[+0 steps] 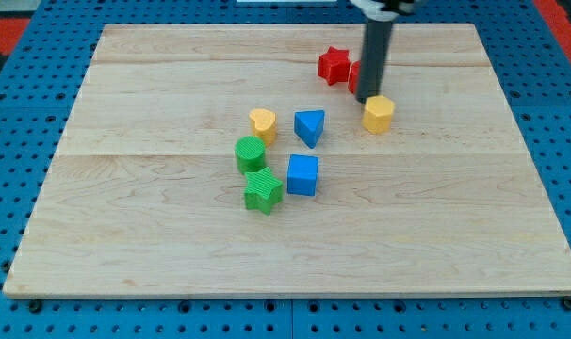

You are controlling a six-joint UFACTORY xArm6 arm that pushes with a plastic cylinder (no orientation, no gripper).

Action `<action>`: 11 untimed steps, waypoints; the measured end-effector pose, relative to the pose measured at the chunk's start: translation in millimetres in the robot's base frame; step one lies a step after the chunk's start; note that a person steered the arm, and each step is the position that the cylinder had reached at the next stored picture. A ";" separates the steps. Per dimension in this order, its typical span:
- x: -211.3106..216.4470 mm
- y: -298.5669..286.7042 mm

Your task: Move the blue blocks away from the yellow blocks

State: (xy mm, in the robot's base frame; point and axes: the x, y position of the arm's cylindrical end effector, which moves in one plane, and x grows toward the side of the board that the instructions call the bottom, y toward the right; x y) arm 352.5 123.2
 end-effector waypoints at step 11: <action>180.9 -49.8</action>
